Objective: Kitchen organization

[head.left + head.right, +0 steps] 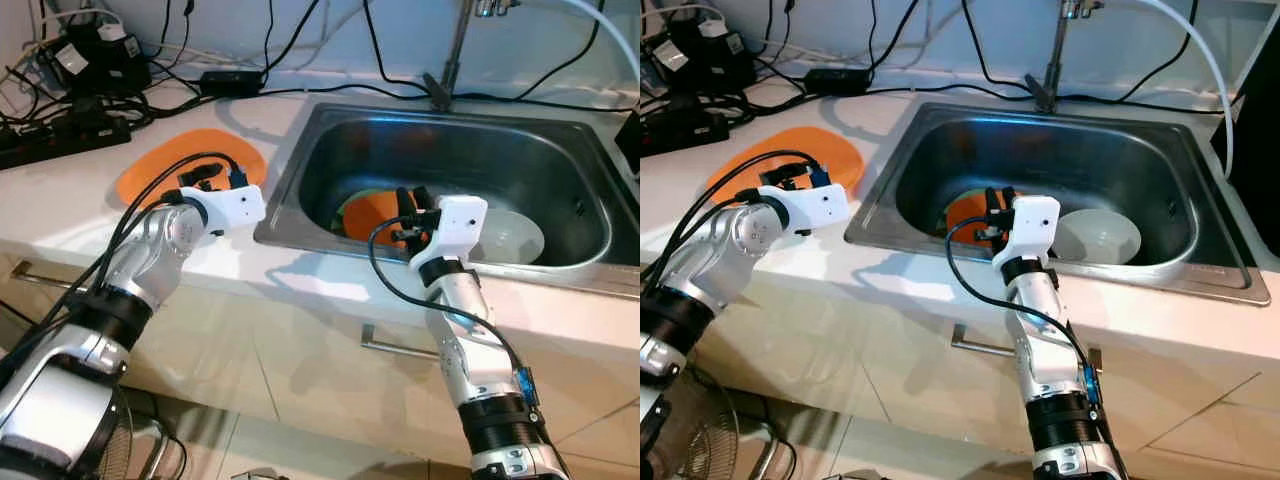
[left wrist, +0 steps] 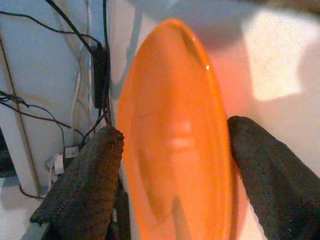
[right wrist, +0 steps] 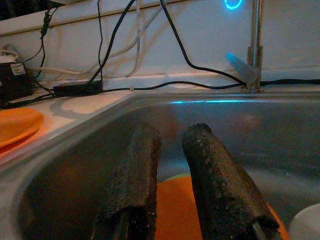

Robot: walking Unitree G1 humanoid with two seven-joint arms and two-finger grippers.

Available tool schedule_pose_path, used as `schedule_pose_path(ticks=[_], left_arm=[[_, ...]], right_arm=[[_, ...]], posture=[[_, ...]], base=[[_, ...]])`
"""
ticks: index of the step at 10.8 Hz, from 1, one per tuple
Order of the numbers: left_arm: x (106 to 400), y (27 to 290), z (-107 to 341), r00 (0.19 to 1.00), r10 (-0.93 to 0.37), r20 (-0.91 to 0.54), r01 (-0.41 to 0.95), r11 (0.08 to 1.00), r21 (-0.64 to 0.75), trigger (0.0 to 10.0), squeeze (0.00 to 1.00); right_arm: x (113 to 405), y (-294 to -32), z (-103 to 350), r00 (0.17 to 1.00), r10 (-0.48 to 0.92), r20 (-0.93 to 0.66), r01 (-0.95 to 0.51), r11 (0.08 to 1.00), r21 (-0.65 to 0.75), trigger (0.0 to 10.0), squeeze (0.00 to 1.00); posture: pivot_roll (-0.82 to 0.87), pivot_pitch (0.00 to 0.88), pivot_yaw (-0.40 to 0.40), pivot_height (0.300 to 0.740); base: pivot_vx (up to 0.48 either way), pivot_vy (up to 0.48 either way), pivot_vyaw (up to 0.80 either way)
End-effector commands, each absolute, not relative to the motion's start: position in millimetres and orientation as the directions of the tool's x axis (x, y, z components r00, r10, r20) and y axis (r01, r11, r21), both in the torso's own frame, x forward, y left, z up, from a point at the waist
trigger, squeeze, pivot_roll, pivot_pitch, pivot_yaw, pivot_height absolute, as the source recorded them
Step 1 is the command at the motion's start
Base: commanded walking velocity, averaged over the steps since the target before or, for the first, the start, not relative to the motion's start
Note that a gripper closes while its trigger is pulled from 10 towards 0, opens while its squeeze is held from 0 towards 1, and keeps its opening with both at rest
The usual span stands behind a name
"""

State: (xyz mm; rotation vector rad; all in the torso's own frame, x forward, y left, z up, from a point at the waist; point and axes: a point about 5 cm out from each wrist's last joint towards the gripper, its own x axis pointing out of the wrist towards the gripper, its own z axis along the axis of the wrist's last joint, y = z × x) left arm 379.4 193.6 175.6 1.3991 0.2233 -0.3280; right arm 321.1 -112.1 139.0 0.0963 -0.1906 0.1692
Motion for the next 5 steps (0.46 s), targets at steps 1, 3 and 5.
schedule_pose_path(ticks=[1,3,5], left_arm=[[379.6,201.9,169.6,0.924,-0.048,-0.380,0.383,0.112,0.917,10.0,0.00],[382.0,209.3,164.8,0.920,0.004,-0.392,0.390,0.103,0.915,10.0,0.00],[384.9,212.6,164.1,0.920,0.042,-0.389,0.383,0.105,0.918,10.0,0.00]], right_arm=[[323.0,-110.4,141.9,0.967,0.160,0.197,-0.179,0.981,0.081,10.0,0.00],[323.1,-110.9,141.9,0.968,0.158,0.195,-0.177,0.981,0.083,10.0,0.00],[323.6,-111.2,142.0,0.968,0.159,0.194,-0.178,0.980,0.084,10.0,0.00]], posture=[[0.08,0.000,0.054,0.740],[0.08,0.000,0.052,0.740],[0.08,0.000,0.048,0.740]], base=[[0.000,0.000,0.00],[0.000,0.000,0.00],[0.000,0.000,0.00]])
